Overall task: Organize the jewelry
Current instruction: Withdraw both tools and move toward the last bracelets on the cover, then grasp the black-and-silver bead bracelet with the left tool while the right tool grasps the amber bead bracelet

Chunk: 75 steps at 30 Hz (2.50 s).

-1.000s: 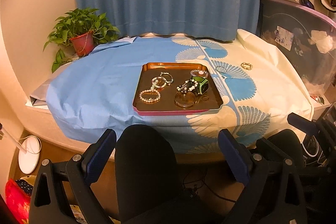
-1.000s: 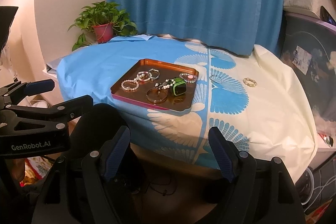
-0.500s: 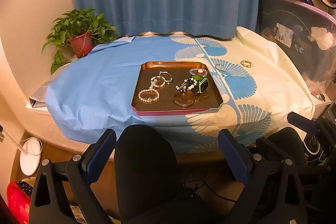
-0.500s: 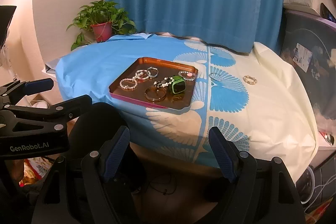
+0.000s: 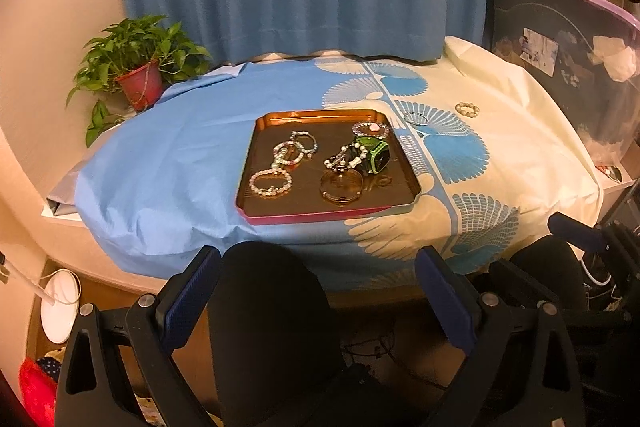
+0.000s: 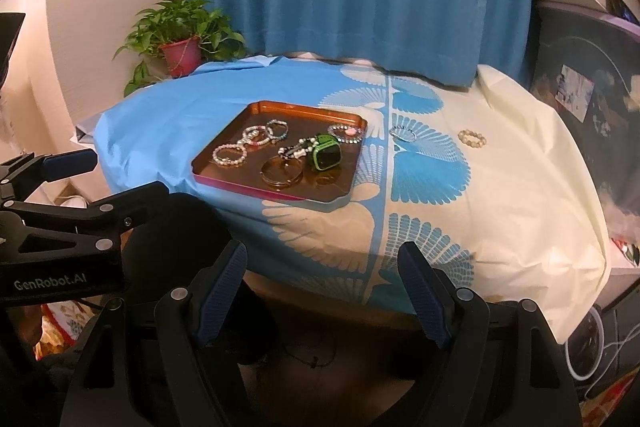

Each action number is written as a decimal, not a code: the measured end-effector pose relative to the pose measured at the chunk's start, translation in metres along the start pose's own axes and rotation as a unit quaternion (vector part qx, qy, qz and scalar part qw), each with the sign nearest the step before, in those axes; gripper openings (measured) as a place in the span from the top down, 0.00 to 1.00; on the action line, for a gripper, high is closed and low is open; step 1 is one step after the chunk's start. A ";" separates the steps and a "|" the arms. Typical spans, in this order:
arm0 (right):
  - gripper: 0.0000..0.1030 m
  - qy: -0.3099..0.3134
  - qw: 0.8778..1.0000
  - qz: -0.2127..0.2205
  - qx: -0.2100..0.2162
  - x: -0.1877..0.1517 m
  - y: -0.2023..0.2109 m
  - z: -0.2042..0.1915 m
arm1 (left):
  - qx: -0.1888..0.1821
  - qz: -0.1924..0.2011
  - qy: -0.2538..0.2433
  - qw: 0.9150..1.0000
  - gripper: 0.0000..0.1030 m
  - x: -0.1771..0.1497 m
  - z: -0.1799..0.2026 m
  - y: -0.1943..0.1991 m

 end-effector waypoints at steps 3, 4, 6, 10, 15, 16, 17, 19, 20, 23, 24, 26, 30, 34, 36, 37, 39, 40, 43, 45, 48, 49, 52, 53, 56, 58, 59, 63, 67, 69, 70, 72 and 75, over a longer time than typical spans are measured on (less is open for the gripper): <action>0.24 -0.011 1.000 -0.006 -0.005 0.001 -0.007 0.010 | -0.008 -0.004 -0.003 1.000 0.07 0.010 0.005 -0.009; 0.24 -0.014 1.000 -0.007 -0.006 0.002 -0.009 0.014 | -0.010 -0.004 -0.004 1.000 0.07 0.014 0.007 -0.012; 0.24 -0.025 1.000 -0.010 -0.013 0.003 -0.015 0.025 | -0.016 -0.005 -0.007 1.000 0.07 0.024 0.011 -0.018; 0.24 -0.050 0.998 -0.014 -0.026 0.008 -0.025 0.050 | -0.031 -0.004 -0.008 0.999 0.07 0.050 0.019 -0.033; 0.24 -0.078 0.995 -0.018 -0.057 0.022 -0.043 0.098 | -0.047 0.000 -0.017 0.999 0.07 0.094 0.033 -0.057; 0.24 -0.082 0.995 -0.018 -0.061 0.025 -0.045 0.104 | -0.046 0.001 -0.022 0.999 0.07 0.104 0.036 -0.063; 0.24 -0.091 0.993 -0.014 -0.069 0.033 -0.048 0.119 | -0.045 0.002 -0.027 0.999 0.07 0.114 0.039 -0.068; 0.24 -0.103 0.991 -0.008 -0.083 0.045 -0.053 0.142 | -0.058 0.007 -0.039 0.998 0.07 0.133 0.050 -0.077; 0.24 -0.108 0.990 -0.006 -0.088 0.050 -0.054 0.150 | -0.064 0.006 -0.048 0.997 0.07 0.143 0.056 -0.084; 0.24 -0.128 0.986 0.002 -0.111 0.071 -0.068 0.189 | -0.079 0.003 -0.083 0.993 0.07 0.166 0.074 -0.106; 0.24 -0.132 0.984 0.003 -0.116 0.077 -0.073 0.198 | -0.080 -0.001 -0.098 0.992 0.07 0.174 0.082 -0.117; 0.24 -0.136 0.983 0.006 -0.126 0.089 -0.086 0.216 | -0.088 -0.005 -0.124 0.988 0.07 0.187 0.096 -0.137; 0.24 -0.156 0.978 -0.002 -0.136 0.108 -0.125 0.255 | -0.104 -0.030 -0.146 0.983 0.07 0.204 0.116 -0.184; 0.24 -0.178 0.976 -0.020 -0.127 0.125 -0.171 0.285 | -0.126 -0.066 -0.131 0.981 0.07 0.220 0.129 -0.245; 0.24 -0.188 0.974 -0.028 -0.120 0.134 -0.196 0.297 | -0.140 -0.089 -0.136 0.977 0.07 0.222 0.135 -0.275; 0.24 -0.195 0.973 -0.035 -0.116 0.139 -0.212 0.305 | -0.140 -0.097 -0.137 0.976 0.07 0.223 0.137 -0.286; 0.24 -0.205 0.972 -0.043 -0.104 0.149 -0.236 0.315 | -0.140 -0.120 -0.147 0.972 0.08 0.222 0.141 -0.314; 0.24 -0.207 0.972 -0.046 -0.102 0.155 -0.251 0.320 | -0.141 -0.128 -0.152 0.970 0.08 0.221 0.142 -0.325; 0.24 -0.204 0.973 -0.053 -0.098 0.169 -0.284 0.328 | -0.144 -0.143 -0.167 0.965 0.08 0.221 0.148 -0.348; 0.24 -0.195 0.973 -0.058 -0.107 0.176 -0.303 0.332 | -0.145 -0.151 -0.174 0.962 0.08 0.219 0.149 -0.359; 0.24 -0.188 0.973 -0.067 -0.118 0.181 -0.326 0.339 | -0.142 -0.163 -0.181 0.959 0.09 0.217 0.150 -0.375; 0.24 -0.188 0.972 -0.070 -0.121 0.181 -0.330 0.342 | -0.141 -0.166 -0.184 0.958 0.10 0.215 0.150 -0.378; 0.24 -0.192 0.969 -0.084 -0.134 0.179 -0.350 0.352 | -0.146 -0.181 -0.194 0.953 0.16 0.210 0.151 -0.387; 0.24 -0.192 0.968 -0.089 -0.136 0.177 -0.356 0.353 | -0.150 -0.185 -0.197 0.951 0.16 0.209 0.153 -0.389; 0.22 -0.180 0.968 -0.091 -0.147 0.174 -0.367 0.355 | -0.170 -0.177 -0.195 0.950 0.40 0.213 0.158 -0.387; 0.21 -0.170 0.970 -0.090 -0.148 0.173 -0.371 0.353 | -0.188 -0.167 -0.213 0.944 0.97 0.215 0.166 -0.381; 0.24 -0.168 0.971 -0.087 -0.146 0.173 -0.373 0.352 | -0.195 -0.169 -0.226 0.939 0.97 0.214 0.171 -0.378; 0.87 -0.128 0.979 -0.084 -0.136 0.177 -0.373 0.335 | -0.200 -0.164 -0.246 0.934 0.99 0.207 0.182 -0.367; 0.87 -0.115 0.982 -0.078 -0.124 0.182 -0.359 0.323 | -0.199 -0.142 -0.226 0.943 0.99 0.217 0.176 -0.340; 0.87 -0.103 0.985 -0.062 -0.126 0.189 -0.341 0.317 | -0.204 -0.128 -0.213 0.947 0.99 0.224 0.172 -0.320; 0.87 -0.099 0.986 -0.055 -0.124 0.193 -0.331 0.313 | -0.207 -0.120 -0.208 0.948 0.99 0.228 0.170 -0.308; 0.87 -0.092 0.988 -0.041 -0.119 0.200 -0.309 0.306 | -0.214 -0.100 -0.205 0.950 0.99 0.233 0.168 -0.283; 0.87 -0.071 0.990 -0.019 -0.122 0.210 -0.273 0.291 | -0.219 -0.073 -0.198 0.953 0.99 0.241 0.167 -0.246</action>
Point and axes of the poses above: each gripper's, at about its wrist camera, not at the fingertips, and y roughly against the way its jaws point, z to its right, x to its top, the point moved 6 cm from there along -y, roughly the way its jaws point, and after that the axes turned 6 degrees about -y, right-handed, at the moved point
